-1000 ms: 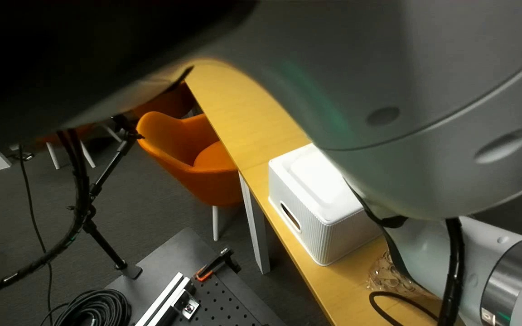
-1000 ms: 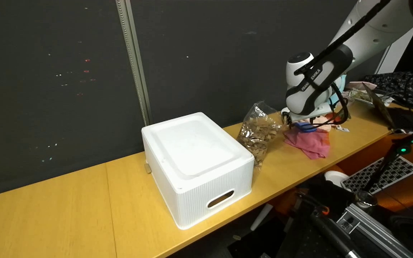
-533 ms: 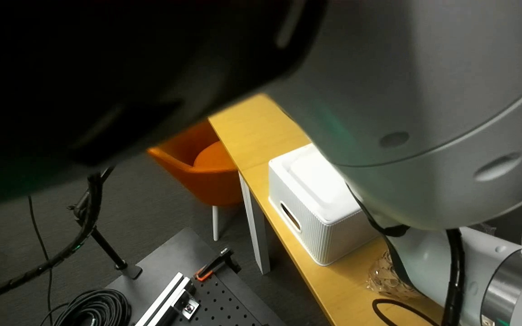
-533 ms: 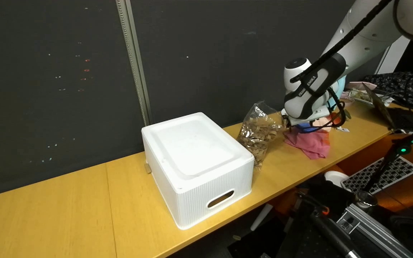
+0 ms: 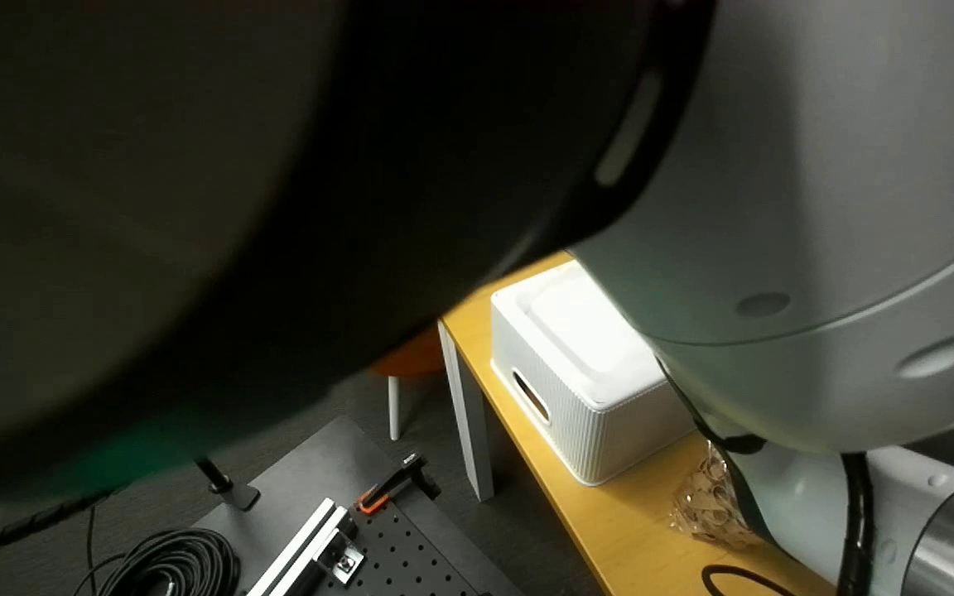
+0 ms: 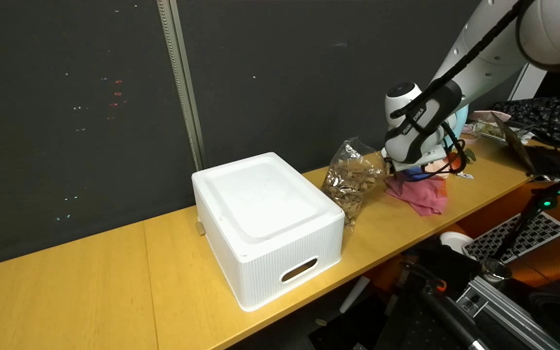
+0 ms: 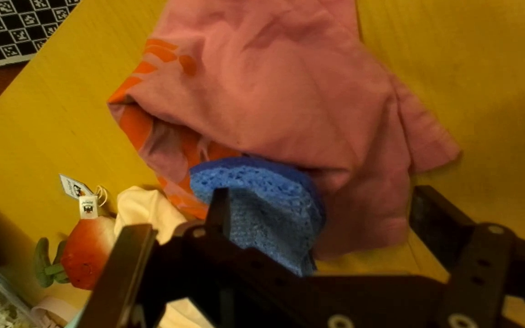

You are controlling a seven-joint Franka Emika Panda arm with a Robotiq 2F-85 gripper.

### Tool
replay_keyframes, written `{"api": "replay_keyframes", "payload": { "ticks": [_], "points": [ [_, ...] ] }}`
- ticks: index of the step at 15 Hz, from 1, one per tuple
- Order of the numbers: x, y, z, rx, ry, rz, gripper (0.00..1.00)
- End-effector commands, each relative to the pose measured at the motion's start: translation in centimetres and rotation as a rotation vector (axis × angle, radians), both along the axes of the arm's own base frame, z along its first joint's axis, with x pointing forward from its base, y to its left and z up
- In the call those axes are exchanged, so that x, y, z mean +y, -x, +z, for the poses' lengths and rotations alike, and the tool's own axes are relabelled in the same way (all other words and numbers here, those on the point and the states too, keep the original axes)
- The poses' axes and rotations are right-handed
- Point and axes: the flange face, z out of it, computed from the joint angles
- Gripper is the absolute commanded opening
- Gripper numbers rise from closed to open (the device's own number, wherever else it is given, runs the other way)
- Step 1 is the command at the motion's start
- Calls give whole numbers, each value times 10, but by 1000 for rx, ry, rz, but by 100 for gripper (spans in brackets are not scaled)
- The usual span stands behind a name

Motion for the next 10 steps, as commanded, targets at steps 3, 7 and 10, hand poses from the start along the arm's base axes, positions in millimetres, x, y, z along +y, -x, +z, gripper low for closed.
{"api": "replay_keyframes", "payload": {
  "ticks": [3,7,10],
  "points": [
    [-12,-1,-2,-14,-1,1,58],
    [-14,0,-3,-12,0,-6,29],
    [-14,-1,-2,-14,1,-9,5]
  ]
}}
